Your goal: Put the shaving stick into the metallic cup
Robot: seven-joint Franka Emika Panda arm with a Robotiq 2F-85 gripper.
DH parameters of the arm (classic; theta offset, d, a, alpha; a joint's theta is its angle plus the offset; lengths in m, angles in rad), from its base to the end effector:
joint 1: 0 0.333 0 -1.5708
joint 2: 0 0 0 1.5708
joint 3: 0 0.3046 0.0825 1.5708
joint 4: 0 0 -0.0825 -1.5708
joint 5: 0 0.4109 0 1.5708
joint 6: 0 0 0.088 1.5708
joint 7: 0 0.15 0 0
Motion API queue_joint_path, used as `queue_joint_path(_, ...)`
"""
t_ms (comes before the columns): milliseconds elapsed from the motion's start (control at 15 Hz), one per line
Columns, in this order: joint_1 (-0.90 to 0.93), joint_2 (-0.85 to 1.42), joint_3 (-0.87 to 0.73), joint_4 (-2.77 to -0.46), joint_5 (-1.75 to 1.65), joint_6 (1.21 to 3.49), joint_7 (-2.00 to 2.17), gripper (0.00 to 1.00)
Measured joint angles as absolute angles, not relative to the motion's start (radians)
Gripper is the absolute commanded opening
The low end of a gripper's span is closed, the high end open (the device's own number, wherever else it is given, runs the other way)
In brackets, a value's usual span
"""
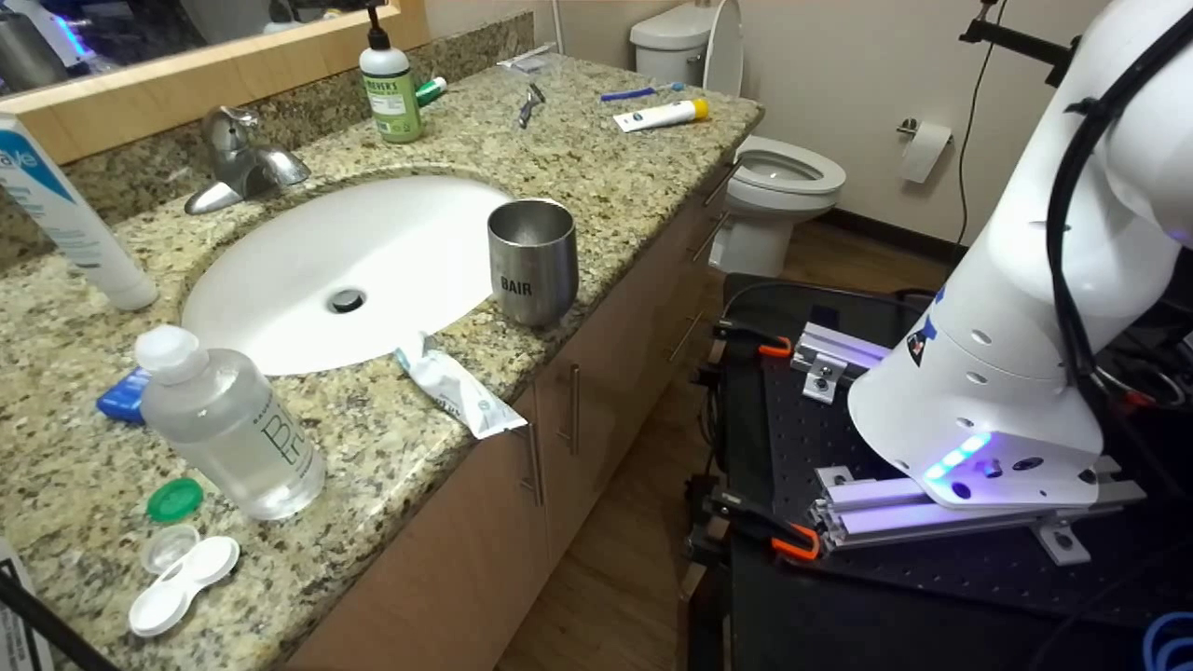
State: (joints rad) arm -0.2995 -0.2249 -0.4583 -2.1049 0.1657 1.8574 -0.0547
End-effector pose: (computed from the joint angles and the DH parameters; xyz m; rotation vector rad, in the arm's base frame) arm 0.3849 -0.3447 0.4413 -2.6896 1.0456 -0.0819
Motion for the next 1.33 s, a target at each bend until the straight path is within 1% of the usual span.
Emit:
queue_joint_path(267,-0.302,-0.219,-0.438,-2.096,0.16,1.872,-0.008,1.0)
queue_joint_path(400,-0.313,-0.156,-0.443,-2.075,0.17,1.988,0.05,1.0)
queue_joint_path(733,-0.328,0.11,-0.439,-1.992,0.178,2.329,0.214,1.0)
queue_joint_path(933,-0.322,0.237,-0.408,-1.926,0.159,2.346,0.311,1.0)
queue_joint_path(1200,-0.331,0.235,-0.41,-1.92,0.158,2.347,0.318,1.0)
queue_joint_path(1333,-0.347,0.268,-0.412,-1.883,0.179,2.348,0.367,1.0)
